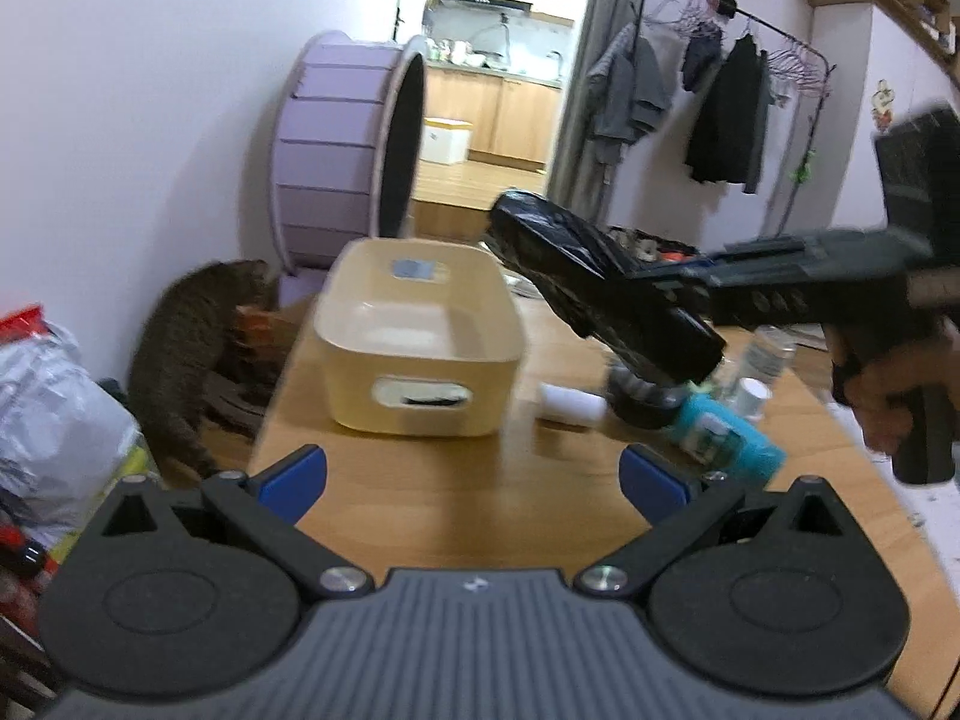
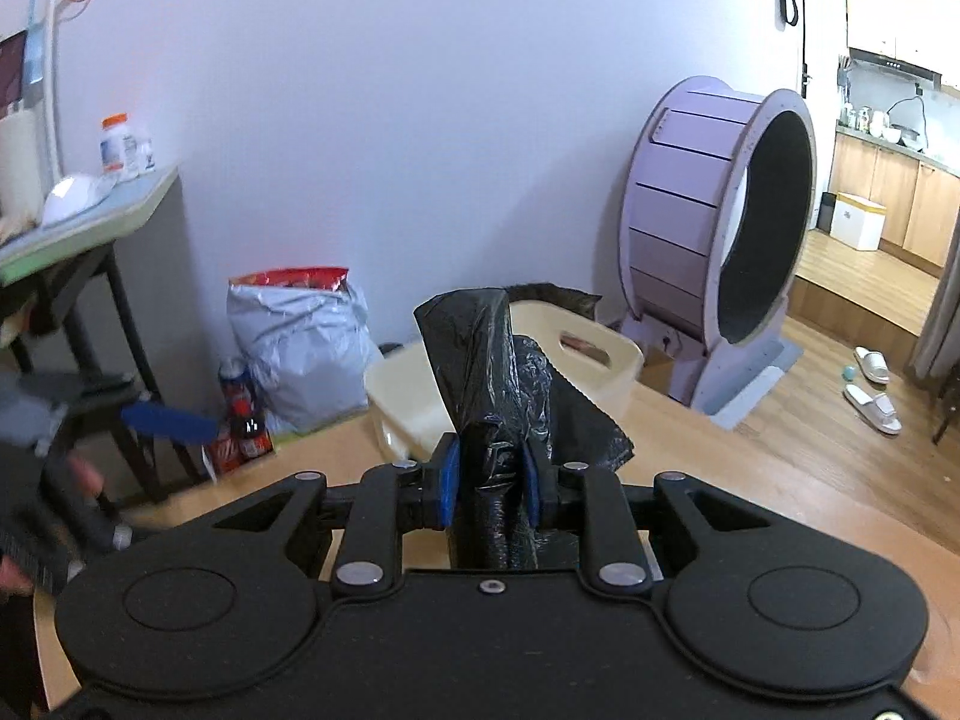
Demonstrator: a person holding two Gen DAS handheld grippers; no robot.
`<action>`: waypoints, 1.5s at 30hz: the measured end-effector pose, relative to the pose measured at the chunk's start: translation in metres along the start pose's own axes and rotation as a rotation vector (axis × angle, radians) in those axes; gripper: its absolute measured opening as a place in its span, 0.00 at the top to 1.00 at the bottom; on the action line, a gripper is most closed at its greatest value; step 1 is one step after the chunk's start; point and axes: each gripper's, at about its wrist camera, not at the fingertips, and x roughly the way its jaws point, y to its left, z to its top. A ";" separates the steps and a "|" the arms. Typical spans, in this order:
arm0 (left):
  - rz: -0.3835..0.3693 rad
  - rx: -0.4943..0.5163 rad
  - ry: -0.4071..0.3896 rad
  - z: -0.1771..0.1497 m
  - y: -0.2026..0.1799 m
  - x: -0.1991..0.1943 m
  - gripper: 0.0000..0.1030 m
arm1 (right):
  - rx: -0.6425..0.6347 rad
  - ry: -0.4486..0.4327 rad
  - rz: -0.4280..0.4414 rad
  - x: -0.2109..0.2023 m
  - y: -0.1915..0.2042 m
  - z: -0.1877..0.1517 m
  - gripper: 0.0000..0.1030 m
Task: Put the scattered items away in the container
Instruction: 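Carry the black bag with the right tool into the cream basket and release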
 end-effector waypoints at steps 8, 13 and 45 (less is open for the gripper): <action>0.034 -0.064 -0.013 0.006 0.023 0.001 0.00 | 0.004 0.059 0.006 0.055 0.006 0.016 0.79; 0.064 -0.066 -0.019 0.006 0.029 0.001 0.00 | 0.010 0.102 0.007 0.088 0.008 0.022 0.79; 0.101 -0.164 -0.030 0.008 0.046 -0.005 0.00 | -0.136 0.290 0.118 0.118 0.033 0.023 0.73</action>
